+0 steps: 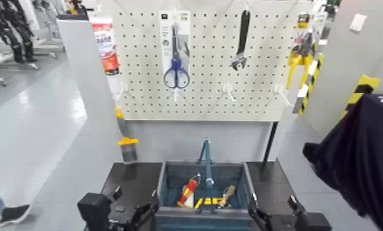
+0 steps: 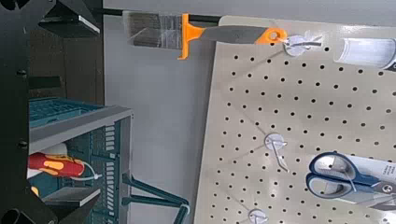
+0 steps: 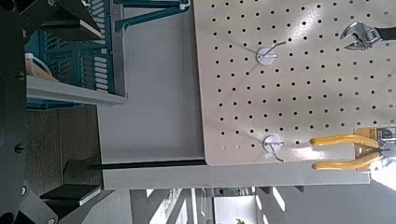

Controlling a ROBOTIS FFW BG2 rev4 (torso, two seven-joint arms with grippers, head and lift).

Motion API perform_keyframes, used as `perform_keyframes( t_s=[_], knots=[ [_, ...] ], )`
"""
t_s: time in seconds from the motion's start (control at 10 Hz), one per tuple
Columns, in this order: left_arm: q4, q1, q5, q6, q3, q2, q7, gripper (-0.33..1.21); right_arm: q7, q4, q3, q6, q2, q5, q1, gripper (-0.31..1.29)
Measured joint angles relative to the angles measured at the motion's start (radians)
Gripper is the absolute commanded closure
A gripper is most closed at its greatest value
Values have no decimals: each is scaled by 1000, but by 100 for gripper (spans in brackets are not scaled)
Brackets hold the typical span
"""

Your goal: Put the yellow paint brush into the crate.

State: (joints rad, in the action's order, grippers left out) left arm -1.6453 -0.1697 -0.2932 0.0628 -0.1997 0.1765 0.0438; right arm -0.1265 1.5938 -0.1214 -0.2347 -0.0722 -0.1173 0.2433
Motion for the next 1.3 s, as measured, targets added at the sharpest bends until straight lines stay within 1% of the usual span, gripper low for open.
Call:
perform_keyframes(
  t_s=[0.4, 0.6, 0.7, 0.8, 1.0, 1.1, 1.3],
  knots=[
    [-1, -2, 4, 0, 7, -1, -1, 10, -9, 0, -1, 6, 0, 1, 1, 15],
    [-7, -9, 10, 0, 29, -5, 14, 10, -10, 0, -1, 6, 0, 1, 1, 14],
    [-9, -10, 19, -7, 59, -10, 52, 10, -10, 0, -1, 8, 0, 2, 1, 15],
    [-16, -9, 36, -27, 102, -19, 98, 10, -10, 1, -1, 12, 0, 2, 1, 15],
    [-23, 20, 64, -73, 201, -33, 241, 10, -11, 1, -3, 18, 0, 3, 1, 14],
    [-19, 45, 75, -92, 239, -29, 284, 10, -11, 0, -6, 18, 0, 4, 0, 14],
    [-3, 105, 95, -126, 299, -5, 352, 10, -11, -2, -7, 22, 0, 4, -2, 14]
  ],
)
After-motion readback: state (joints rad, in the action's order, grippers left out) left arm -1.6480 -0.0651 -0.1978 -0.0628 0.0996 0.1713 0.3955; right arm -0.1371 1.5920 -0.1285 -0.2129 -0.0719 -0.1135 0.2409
